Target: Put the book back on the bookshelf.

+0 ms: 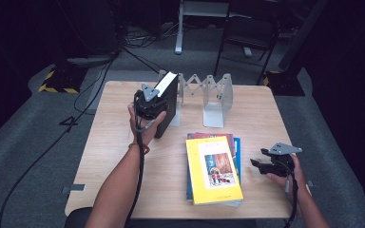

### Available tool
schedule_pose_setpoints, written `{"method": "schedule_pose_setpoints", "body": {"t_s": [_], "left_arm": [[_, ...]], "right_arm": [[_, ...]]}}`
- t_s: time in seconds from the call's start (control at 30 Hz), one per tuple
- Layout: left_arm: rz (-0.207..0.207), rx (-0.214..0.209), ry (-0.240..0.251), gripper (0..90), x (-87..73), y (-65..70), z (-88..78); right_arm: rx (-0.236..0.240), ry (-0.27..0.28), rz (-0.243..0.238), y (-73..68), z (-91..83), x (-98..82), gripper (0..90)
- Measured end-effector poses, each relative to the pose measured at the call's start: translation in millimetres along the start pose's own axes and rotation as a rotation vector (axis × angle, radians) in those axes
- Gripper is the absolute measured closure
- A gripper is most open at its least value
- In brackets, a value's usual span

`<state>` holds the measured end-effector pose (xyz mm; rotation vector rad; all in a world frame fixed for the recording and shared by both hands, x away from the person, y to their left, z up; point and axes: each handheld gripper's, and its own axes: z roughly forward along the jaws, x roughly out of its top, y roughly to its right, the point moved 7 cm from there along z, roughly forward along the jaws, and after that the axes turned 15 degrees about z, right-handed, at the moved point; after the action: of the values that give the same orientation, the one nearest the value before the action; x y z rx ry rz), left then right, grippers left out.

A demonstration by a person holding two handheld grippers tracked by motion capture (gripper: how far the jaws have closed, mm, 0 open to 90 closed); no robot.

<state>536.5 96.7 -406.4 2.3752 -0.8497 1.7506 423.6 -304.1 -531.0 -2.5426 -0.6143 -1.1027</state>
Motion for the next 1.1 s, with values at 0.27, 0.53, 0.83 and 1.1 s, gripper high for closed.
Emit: {"method": "schedule_pose_setpoints", "body": {"t_s": [0.27,0.53,0.83,1.1], "left_arm": [[-0.001,-0.029,0.002,51.1,-10.0,4.2,-9.6],[0.019,-0.041,-0.003,48.9,-6.8,4.4,-9.5],[0.051,-0.060,-0.015,41.6,11.7,2.2,-4.4],[0.036,-0.112,-0.019,35.4,14.5,0.6,3.6]], "right_arm": [[-0.005,-0.018,0.006,2.9,1.1,-2.4,33.5],[0.005,-0.043,-0.009,-0.6,3.8,-4.8,32.9],[0.022,-0.069,-0.040,-5.6,5.1,-6.2,32.5],[0.032,-0.052,-0.033,-6.0,2.4,-4.1,32.3]]}}
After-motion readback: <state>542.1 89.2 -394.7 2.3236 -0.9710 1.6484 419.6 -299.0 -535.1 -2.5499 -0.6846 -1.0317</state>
